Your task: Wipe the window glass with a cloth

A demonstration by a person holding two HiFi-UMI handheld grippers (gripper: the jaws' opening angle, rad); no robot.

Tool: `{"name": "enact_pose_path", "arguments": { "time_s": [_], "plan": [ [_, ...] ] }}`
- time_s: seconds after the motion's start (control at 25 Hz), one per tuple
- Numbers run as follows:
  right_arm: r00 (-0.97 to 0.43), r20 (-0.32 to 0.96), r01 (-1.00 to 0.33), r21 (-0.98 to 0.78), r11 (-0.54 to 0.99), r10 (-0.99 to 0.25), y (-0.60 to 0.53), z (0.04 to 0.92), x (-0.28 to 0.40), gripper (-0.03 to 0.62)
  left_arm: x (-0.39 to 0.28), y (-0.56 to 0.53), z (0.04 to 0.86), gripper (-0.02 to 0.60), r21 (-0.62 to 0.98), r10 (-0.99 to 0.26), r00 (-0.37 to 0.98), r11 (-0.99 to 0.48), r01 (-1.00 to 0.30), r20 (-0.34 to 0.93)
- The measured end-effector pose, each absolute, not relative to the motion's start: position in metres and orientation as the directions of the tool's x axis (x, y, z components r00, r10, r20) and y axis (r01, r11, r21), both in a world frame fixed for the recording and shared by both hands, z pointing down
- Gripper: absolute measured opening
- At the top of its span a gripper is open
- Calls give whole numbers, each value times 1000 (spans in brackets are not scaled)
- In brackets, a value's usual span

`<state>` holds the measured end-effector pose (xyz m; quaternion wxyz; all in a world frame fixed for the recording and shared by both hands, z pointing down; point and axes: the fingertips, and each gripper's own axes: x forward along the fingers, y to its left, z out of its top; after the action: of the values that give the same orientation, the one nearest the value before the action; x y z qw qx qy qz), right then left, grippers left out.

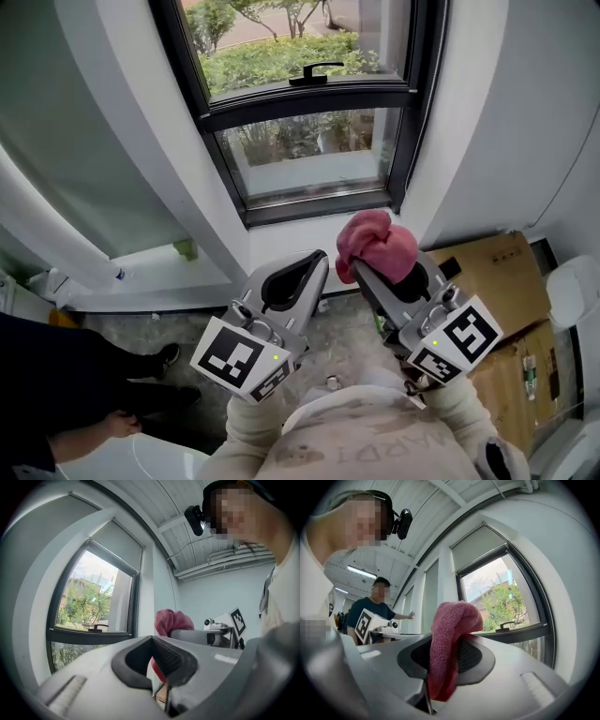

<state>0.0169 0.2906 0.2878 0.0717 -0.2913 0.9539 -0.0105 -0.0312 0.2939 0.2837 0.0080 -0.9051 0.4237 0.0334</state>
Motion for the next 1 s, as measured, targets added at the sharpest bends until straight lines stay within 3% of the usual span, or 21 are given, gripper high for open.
{"name": "enact_pose_path", "arguments": {
  "time_s": [0.48, 1.0],
  "plan": [
    [-801, -127, -583, -58, 810, -586, 218, 304, 20, 115, -32, 214, 296, 0, 58, -743, 663, -669, -741, -96],
    [-842, -148, -515, -64, 854, -519, 23, 284, 43, 112, -2, 20, 271, 0, 34, -773, 627, -632, -774, -99]
  ]
}}
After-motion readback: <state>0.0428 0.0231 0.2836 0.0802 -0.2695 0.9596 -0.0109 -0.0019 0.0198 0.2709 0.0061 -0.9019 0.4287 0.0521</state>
